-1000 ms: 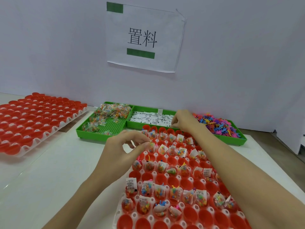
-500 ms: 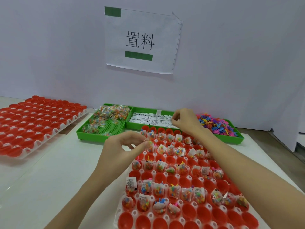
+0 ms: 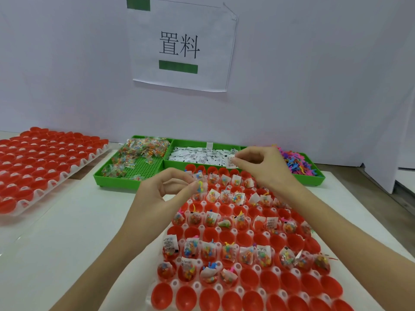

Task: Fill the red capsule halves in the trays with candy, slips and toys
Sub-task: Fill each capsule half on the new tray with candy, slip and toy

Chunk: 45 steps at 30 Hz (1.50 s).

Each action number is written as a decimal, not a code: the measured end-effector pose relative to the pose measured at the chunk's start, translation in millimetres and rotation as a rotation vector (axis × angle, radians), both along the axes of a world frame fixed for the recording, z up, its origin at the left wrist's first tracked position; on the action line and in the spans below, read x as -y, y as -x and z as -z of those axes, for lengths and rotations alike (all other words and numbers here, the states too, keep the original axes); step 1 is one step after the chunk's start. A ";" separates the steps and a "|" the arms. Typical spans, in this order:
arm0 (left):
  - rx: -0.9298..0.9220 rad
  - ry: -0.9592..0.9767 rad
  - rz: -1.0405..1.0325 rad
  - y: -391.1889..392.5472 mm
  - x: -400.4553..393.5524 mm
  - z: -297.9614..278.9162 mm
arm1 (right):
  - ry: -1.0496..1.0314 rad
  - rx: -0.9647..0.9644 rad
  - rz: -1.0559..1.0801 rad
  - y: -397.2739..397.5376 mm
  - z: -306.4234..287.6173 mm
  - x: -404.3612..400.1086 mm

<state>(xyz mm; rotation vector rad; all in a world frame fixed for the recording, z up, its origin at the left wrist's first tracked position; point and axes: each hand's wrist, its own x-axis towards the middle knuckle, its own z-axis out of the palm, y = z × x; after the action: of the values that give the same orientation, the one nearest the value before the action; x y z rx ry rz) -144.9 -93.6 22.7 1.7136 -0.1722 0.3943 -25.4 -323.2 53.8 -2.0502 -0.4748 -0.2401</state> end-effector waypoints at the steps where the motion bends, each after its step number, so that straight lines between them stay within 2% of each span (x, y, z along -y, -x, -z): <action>1: 0.003 -0.008 0.010 1.2 3.1 -0.5 | -0.028 -0.004 -0.026 16.0 -3.2 -0.5; 7: 0.043 0.003 0.123 10.0 17.2 -3.4 | -0.100 -0.030 -0.118 100.6 3.7 -0.4; 11: 0.007 0.061 0.194 14.4 22.0 -5.4 | -0.159 -0.086 -0.118 118.7 11.8 2.0; 17: -0.010 0.100 0.197 16.9 27.5 -2.8 | -0.198 -0.139 -0.145 123.0 14.2 4.7; 26: -0.014 -0.031 0.183 14.2 27.4 2.4 | -0.145 -0.153 -0.117 123.7 23.1 2.4; 36: 0.040 -0.013 0.181 16.7 19.6 -8.2 | -0.118 -0.112 -0.113 124.1 19.1 5.7; 41: 0.055 0.021 0.156 14.9 16.3 -9.2 | -0.102 -0.053 0.019 112.1 8.6 18.1; 45: 0.075 0.030 0.140 12.6 14.2 -8.6 | 0.088 0.001 0.156 76.5 3.6 26.9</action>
<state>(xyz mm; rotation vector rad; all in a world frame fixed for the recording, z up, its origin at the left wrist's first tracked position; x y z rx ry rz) -157.6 -107.9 31.4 1.6479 -0.3370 0.3557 -102.0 -350.1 50.2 -2.1755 -0.3315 -0.3188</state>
